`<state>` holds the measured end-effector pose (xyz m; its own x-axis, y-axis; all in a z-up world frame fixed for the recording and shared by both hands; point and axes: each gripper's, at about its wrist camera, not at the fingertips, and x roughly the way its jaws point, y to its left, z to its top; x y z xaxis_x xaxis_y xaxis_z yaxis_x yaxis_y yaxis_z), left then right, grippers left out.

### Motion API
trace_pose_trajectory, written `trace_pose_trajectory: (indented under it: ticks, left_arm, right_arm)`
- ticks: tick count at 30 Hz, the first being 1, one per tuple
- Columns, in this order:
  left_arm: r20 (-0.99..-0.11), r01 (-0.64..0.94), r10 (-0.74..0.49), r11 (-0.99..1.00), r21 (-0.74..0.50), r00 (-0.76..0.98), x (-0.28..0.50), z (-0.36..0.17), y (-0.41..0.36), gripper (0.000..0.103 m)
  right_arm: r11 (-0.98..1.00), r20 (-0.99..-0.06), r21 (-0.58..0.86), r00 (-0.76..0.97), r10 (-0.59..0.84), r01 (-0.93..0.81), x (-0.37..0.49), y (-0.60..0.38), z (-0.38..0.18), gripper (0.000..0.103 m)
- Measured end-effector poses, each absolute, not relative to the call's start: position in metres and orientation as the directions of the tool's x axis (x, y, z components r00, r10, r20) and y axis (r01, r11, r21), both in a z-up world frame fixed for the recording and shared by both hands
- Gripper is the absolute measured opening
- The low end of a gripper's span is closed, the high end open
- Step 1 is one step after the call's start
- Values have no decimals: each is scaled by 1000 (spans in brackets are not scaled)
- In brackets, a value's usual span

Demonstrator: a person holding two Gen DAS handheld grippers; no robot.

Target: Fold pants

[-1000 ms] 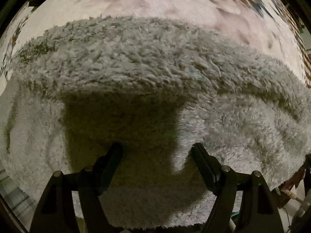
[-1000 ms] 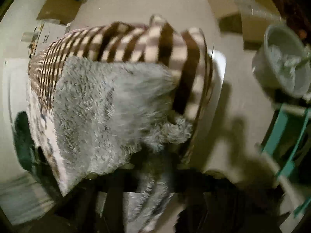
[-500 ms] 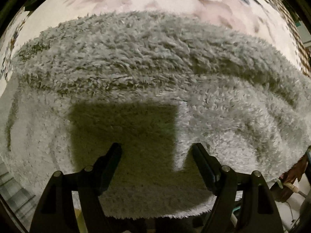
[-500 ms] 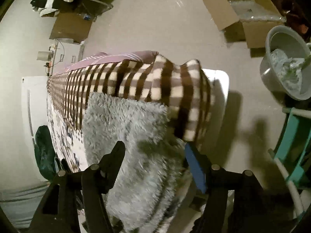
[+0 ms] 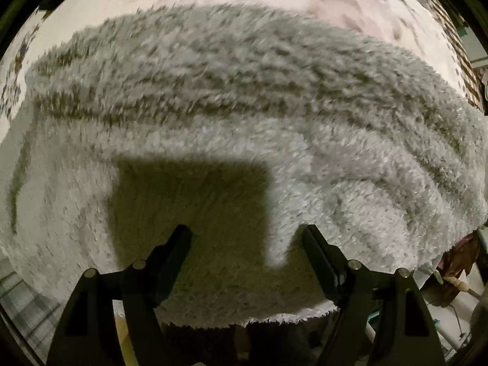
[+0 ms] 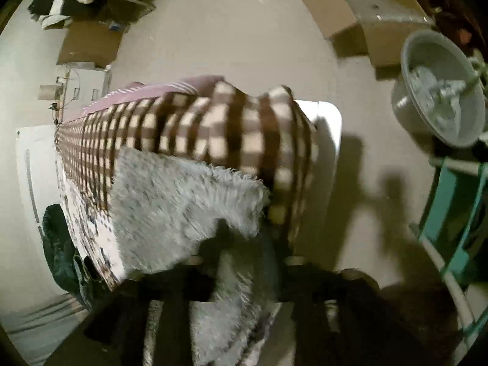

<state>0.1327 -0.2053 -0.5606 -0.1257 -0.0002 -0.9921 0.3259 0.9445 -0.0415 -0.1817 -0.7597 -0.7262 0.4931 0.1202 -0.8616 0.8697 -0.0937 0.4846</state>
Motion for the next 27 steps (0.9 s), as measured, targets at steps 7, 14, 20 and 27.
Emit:
trace_pose_trajectory:
  ticks: [7, 14, 20, 27]
  left_arm:
    - [-986, 326, -63, 939, -111, -154, 130, -587, -195, 103]
    - [-984, 339, -10, 938, -71, -180, 133, -608, -199, 103]
    - [-982, 329, 10, 943, -53, -187, 159, -615, -225, 103]
    - [-979, 195, -110, 970, -144, -174, 150, -570, -203, 103]
  right_arm:
    - [-98, -793, 575, 583, 178, 812, -186, -723, -762, 75]
    - [-16, -717, 697, 697, 5, 717, -176, -720, -761, 55]
    - [8, -668, 743, 743, -34, 669, -175, -726, -749, 41]
    - [-37, -781, 621, 622, 65, 783, -182, -710, -740, 65]
